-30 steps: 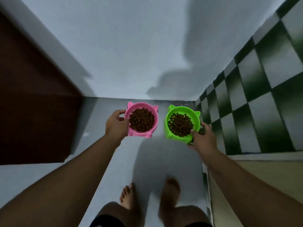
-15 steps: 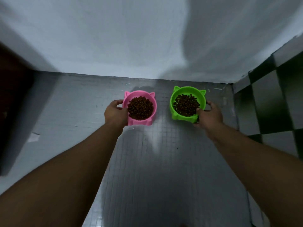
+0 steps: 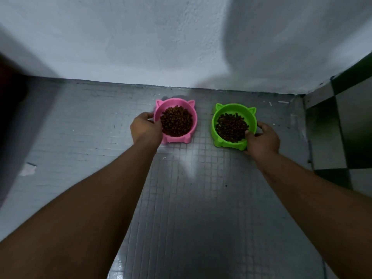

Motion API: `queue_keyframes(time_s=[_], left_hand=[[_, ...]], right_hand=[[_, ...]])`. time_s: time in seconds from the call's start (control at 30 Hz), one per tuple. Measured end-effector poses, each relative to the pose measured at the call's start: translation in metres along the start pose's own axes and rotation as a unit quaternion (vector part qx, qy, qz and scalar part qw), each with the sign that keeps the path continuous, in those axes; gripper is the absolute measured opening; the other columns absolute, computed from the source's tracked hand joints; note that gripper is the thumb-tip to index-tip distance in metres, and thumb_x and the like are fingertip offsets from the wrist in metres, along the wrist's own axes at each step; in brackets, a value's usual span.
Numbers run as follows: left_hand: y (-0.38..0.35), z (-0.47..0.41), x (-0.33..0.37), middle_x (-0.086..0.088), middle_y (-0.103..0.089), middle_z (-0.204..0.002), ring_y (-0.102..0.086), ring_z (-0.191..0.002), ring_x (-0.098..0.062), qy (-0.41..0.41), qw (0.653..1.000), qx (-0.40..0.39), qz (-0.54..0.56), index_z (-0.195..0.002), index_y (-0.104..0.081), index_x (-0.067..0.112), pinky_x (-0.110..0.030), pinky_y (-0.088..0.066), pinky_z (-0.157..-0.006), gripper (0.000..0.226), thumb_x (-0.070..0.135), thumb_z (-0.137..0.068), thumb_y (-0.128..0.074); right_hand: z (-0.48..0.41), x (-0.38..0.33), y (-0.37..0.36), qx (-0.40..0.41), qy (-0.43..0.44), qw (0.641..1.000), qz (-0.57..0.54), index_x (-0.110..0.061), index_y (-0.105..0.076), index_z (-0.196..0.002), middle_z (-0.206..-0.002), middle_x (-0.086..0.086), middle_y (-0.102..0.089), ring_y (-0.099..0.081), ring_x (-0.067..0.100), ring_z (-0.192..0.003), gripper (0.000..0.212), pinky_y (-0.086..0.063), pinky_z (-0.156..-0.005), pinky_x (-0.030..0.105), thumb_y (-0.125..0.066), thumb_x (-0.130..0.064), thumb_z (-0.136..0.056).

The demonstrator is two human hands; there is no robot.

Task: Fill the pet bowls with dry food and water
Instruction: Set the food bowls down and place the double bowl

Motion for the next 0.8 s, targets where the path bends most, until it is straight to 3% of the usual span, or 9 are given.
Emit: queue_keyframes(time_s=[0.1,0.17,0.33,0.43,0.53,0.8], left_hand=[[0.002,-0.001,0.000,0.004,-0.068,-0.088,-0.074,-0.083,-0.021,-0.008,1.000,-0.007,-0.016,-0.101,-0.070,0.020,-0.044,-0.065,-0.076,0.008,0.020,-0.094,-0.073],[0.006,0.004,0.005,0.000,-0.072,-0.095,-0.074,-0.083,-0.018,-0.016,0.999,-0.021,-0.030,-0.100,-0.069,0.021,-0.041,-0.065,-0.078,0.009,0.019,-0.093,-0.074],[0.045,0.039,0.052,-0.015,-0.062,-0.137,-0.065,-0.117,-0.030,-0.070,0.987,-0.047,-0.140,-0.145,-0.052,0.011,-0.037,-0.055,-0.096,0.058,0.019,-0.092,-0.074],[0.081,0.091,0.101,-0.016,-0.056,-0.143,-0.061,-0.120,-0.027,-0.123,0.967,-0.080,-0.207,-0.147,-0.048,0.012,-0.032,-0.047,-0.088,0.060,0.027,-0.094,-0.072],[0.129,0.164,0.158,-0.016,-0.055,-0.142,-0.059,-0.123,-0.027,-0.161,0.948,-0.123,-0.246,-0.145,-0.051,0.017,-0.037,-0.047,-0.096,0.056,0.031,-0.094,-0.072],[0.272,0.363,0.316,-0.012,-0.061,-0.132,-0.061,-0.117,-0.027,-0.202,0.932,-0.175,-0.246,-0.137,-0.058,0.016,-0.029,-0.044,-0.088,0.050,0.032,-0.092,-0.072]], right_hand=[[0.010,-0.014,0.003,0.000,0.015,0.999,0.039,-0.011,-0.066,-0.127,-0.118,0.014,-0.070,-0.066,0.032,-0.107,0.043,-0.051,-0.093,0.035,-0.071,-0.025,-0.087],[0.015,-0.016,0.005,-0.003,0.009,0.999,0.051,-0.009,-0.064,-0.131,-0.126,0.014,-0.067,-0.062,0.032,-0.116,0.045,-0.047,-0.097,0.032,-0.068,-0.025,-0.089],[0.051,-0.049,0.036,-0.029,-0.013,0.998,0.048,-0.012,-0.045,-0.148,-0.144,0.016,-0.054,-0.051,0.032,-0.132,0.069,-0.040,-0.110,0.034,-0.069,-0.036,-0.088],[0.095,-0.097,0.084,-0.056,0.018,0.996,0.069,-0.014,-0.043,-0.149,-0.145,0.016,-0.052,-0.051,0.032,-0.132,0.068,-0.043,-0.108,0.036,-0.067,-0.036,-0.089],[0.152,-0.159,0.147,-0.095,0.062,0.990,0.080,-0.013,-0.045,-0.147,-0.146,0.014,-0.051,-0.049,0.030,-0.133,0.064,-0.041,-0.109,0.035,-0.068,-0.031,-0.090],[0.313,-0.299,0.341,-0.116,0.121,0.984,0.068,-0.016,-0.057,-0.133,-0.132,0.010,-0.060,-0.057,0.026,-0.119,0.050,-0.048,-0.102,0.039,-0.069,-0.031,-0.086]])
Point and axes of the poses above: each hand's wrist, its own z-axis away from the middle knuckle, its own y-axis out of the back of the hand, x = y × z, the point moved 6 cm from there along -z, towards the middle knuckle
